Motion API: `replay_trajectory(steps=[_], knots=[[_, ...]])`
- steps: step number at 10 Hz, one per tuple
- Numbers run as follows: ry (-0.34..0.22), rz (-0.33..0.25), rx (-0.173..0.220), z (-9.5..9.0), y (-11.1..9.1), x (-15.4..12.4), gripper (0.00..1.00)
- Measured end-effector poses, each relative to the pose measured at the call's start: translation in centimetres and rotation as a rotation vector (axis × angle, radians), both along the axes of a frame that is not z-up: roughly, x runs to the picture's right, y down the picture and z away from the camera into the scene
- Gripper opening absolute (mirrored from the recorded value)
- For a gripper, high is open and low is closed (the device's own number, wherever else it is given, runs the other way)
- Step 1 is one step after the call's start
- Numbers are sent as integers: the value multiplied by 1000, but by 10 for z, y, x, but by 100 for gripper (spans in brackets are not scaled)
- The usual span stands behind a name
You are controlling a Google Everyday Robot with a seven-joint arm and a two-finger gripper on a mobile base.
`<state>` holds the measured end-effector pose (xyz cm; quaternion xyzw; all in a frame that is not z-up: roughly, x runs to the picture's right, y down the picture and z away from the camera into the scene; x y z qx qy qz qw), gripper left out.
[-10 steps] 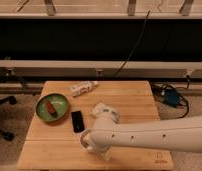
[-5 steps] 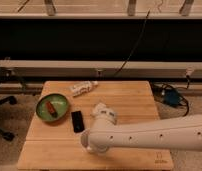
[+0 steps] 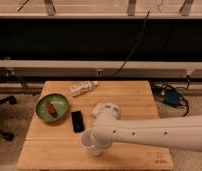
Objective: Pick up the ceramic cup
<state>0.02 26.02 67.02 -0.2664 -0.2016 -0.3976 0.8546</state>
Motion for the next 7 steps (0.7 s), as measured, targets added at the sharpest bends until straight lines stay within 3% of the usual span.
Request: replay_trajectory(steps=[7], knots=[[-26, -5, -2, -26, -50, 40, 0]])
